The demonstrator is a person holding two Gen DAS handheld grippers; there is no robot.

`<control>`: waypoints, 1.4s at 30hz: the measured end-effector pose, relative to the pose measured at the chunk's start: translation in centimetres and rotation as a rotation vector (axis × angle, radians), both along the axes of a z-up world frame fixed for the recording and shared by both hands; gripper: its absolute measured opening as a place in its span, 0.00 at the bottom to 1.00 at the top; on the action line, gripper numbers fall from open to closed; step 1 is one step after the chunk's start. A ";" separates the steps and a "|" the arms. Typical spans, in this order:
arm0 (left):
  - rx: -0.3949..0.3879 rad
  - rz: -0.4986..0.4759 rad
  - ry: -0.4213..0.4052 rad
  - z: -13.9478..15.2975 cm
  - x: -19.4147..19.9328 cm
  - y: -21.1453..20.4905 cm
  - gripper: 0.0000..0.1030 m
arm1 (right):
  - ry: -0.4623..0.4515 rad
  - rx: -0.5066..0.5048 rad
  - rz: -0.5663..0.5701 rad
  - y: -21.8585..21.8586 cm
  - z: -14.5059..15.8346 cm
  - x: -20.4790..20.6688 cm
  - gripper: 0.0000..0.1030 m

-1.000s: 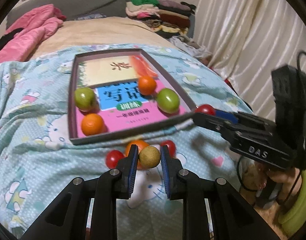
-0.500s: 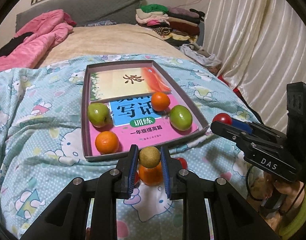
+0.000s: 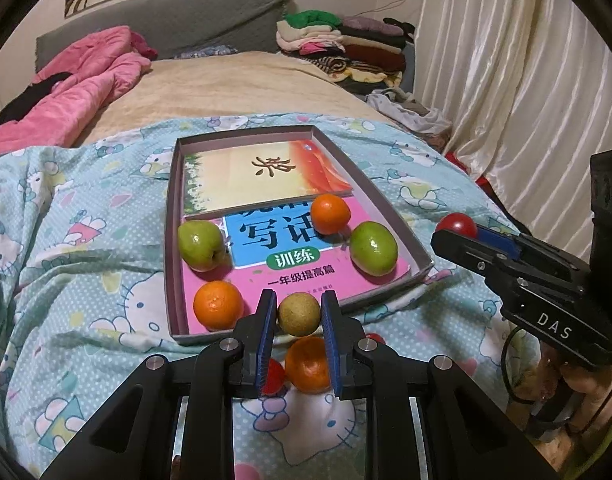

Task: Organize fruits
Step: 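Lift and carry the tomato and small brown fruit over the tray with both grippers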

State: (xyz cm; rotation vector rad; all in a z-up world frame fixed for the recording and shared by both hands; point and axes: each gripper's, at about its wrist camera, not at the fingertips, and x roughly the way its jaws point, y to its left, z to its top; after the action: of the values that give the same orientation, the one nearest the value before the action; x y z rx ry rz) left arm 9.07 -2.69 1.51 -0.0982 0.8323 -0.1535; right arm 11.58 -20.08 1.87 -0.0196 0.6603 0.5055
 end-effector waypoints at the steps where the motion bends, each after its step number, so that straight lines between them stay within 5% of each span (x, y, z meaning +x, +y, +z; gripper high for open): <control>1: -0.001 0.001 -0.001 0.0 0.1 0.0 0.22 | -0.001 0.001 0.001 0.0 0.0 0.1 0.30; 25: -0.031 0.014 -0.015 -0.3 3.1 -1.2 0.22 | -0.041 -0.060 -0.029 0.1 -0.3 1.1 0.30; 42: -0.048 -0.001 0.026 -3.3 5.1 -1.0 0.22 | -0.013 -0.098 -0.038 0.5 -2.0 1.5 0.30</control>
State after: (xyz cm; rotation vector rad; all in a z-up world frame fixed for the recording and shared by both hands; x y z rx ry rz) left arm 14.18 -3.71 -1.74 -0.1451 0.8549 -0.1735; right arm 13.06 -19.54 -0.14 -0.1024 0.6706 0.4355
